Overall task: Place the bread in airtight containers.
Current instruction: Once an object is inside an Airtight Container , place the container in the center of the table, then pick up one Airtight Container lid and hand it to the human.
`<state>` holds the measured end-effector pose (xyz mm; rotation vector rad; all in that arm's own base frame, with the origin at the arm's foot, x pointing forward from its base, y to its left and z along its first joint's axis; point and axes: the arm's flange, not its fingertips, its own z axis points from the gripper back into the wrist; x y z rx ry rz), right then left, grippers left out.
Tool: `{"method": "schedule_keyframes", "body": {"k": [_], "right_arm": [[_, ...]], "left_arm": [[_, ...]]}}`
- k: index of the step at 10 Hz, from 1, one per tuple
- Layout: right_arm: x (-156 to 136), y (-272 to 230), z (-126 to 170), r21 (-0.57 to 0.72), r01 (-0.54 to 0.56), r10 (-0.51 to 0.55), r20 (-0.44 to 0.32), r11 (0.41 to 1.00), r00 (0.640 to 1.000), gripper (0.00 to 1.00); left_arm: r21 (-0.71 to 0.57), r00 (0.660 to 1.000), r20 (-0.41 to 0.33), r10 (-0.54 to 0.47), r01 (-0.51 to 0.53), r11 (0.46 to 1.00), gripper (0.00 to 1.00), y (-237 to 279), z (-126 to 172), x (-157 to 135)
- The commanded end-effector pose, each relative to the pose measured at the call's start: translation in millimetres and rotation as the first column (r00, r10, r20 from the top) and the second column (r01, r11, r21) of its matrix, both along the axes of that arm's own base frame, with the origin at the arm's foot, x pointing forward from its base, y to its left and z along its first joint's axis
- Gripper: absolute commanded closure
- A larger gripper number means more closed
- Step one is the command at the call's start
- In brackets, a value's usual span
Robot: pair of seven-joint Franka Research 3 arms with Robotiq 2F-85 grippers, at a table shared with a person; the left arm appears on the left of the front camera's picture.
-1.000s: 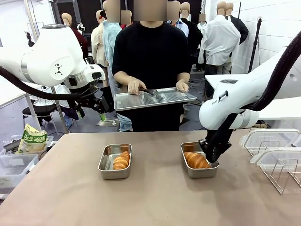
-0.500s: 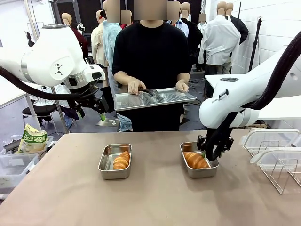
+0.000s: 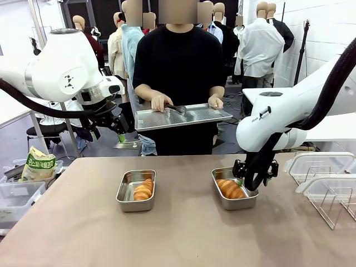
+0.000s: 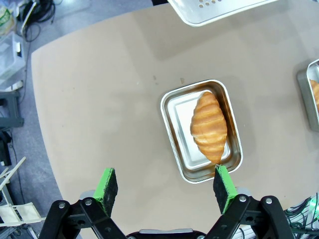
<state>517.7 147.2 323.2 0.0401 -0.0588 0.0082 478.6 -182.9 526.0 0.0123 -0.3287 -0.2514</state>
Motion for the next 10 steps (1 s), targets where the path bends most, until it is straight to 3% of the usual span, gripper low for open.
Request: {"method": "schedule_keyframes", "body": {"k": [1,10], "right_arm": [[1.6,-0.3,1.3,0.025,-0.006,0.006,0.032,1.0,0.999,0.0],[1.6,-0.3,1.3,0.025,-0.006,0.006,0.032,1.0,0.999,0.0]], "left_arm": [[0.003,1.0,0.003,0.002,-0.002,1.0,0.0,1.8,2.0,-0.8],[0.003,1.0,0.003,0.002,-0.002,1.0,0.0,1.8,2.0,-0.8]]}}
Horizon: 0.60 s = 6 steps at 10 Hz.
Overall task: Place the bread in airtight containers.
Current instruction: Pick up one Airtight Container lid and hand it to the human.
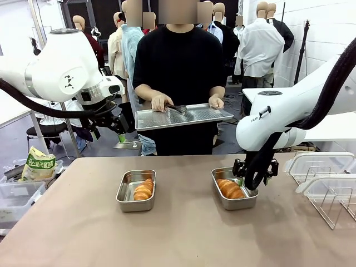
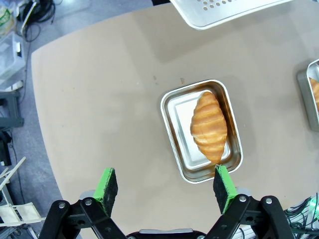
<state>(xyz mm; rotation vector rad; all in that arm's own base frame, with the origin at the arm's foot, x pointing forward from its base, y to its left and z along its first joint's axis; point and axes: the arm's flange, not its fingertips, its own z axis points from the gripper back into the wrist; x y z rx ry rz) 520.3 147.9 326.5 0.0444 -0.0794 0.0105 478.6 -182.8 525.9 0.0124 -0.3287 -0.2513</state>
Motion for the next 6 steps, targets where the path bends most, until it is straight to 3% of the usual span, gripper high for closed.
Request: {"method": "schedule_keyframes", "body": {"k": [1,2,3,6], "right_arm": [[-1,-1,-2,0.021,-0.004,0.004,0.011,1.0,1.0,0.0],[0,0,0,0.0,0.0,0.0,0.0,1.0,1.0,0.0],[-29,-13,31,0.017,0.027,-0.028,0.106,1.0,0.994,0.0],[-71,-13,91,0.061,0.028,-0.043,0.266,0.998,0.963,0.0]], "left_arm": [[0.003,1.0,0.003,0.002,-0.002,1.0,0.0,2,2,-1],[0.003,1.0,0.003,0.002,-0.002,1.0,0.0,2,2,-1],[0.003,1.0,0.003,0.002,-0.002,1.0,0.0,2,2,-1],[0.003,1.0,0.003,0.002,-0.002,1.0,0.0,2,2,-1]]}}
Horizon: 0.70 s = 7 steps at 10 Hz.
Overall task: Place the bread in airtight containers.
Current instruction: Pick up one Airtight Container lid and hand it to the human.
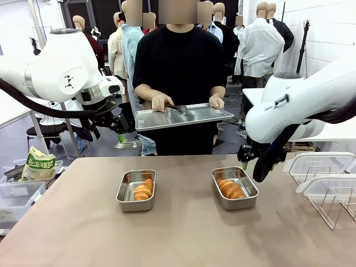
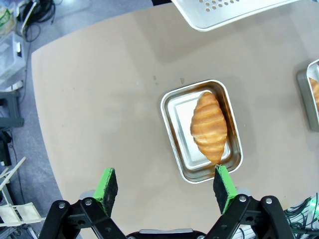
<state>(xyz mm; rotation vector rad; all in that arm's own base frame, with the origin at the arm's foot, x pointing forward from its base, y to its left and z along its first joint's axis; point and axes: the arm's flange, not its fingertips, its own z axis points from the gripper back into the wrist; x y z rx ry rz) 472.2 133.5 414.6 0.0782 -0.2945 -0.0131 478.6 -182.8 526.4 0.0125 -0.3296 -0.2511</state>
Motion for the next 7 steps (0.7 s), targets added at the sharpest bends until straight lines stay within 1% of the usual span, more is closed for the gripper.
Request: {"method": "schedule_keyframes", "body": {"k": [1,3,4,5,7], "right_arm": [[-31,4,13,0.046,-0.009,0.006,0.079,0.999,0.997,0.0],[-45,8,36,0.068,-0.036,0.028,0.112,0.997,0.993,0.0],[-53,9,49,0.063,-0.034,0.025,0.139,0.997,0.99,0.0],[-60,12,62,0.058,-0.056,0.046,0.162,0.997,0.986,0.0],[-73,16,81,0.023,-0.057,0.051,0.214,0.998,0.976,0.0]], "left_arm": [[0.003,1.0,0.002,0.002,-0.002,1.0,0.0,2,2,-1],[0.003,1.0,0.002,0.002,-0.002,1.0,0.0,2,2,-1],[0.003,1.0,0.002,0.002,-0.002,1.0,0.0,2,2,-1],[0.003,1.0,0.002,0.002,-0.002,1.0,0.0,2,2,-1],[0.003,1.0,0.002,0.002,-0.002,1.0,0.0,2,2,-1]]}}
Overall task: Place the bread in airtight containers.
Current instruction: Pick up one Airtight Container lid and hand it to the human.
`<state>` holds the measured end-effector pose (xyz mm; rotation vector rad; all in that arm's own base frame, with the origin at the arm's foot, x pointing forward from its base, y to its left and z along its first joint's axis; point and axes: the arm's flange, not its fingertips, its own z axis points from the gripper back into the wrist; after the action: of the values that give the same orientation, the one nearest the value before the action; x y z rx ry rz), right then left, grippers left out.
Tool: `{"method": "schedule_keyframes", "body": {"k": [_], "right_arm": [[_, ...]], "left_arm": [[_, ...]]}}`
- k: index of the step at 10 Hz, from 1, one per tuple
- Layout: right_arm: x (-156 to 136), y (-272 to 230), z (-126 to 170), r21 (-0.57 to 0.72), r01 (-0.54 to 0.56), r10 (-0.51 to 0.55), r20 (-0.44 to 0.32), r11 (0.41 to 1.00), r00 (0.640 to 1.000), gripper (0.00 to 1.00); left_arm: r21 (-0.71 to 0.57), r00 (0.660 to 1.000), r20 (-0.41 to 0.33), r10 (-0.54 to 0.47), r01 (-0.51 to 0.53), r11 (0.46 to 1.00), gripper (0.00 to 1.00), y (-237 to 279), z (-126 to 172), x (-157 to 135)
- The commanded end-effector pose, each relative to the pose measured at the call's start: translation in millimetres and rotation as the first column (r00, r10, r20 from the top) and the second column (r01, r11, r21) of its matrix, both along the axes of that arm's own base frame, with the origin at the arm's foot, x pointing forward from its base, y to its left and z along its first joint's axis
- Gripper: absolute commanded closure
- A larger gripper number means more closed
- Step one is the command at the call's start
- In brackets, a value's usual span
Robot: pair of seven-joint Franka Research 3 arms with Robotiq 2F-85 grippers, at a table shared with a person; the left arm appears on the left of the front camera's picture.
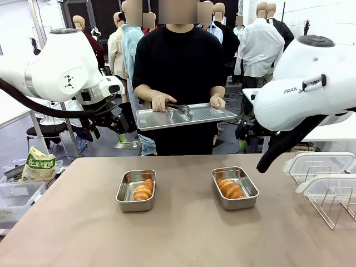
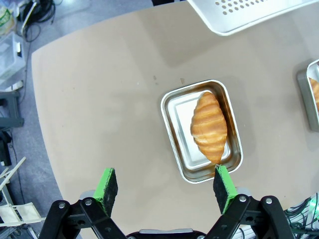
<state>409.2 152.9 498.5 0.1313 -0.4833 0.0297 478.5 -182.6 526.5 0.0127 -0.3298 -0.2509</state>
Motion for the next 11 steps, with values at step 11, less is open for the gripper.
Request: {"method": "schedule_keyframes", "body": {"k": [11], "right_arm": [[0,0,0,0.0,0.0,0.0,0.0,1.0,1.0,0.0]], "left_arm": [[0.003,1.0,0.002,0.002,-0.002,1.0,0.0,2,1,-1]]}}
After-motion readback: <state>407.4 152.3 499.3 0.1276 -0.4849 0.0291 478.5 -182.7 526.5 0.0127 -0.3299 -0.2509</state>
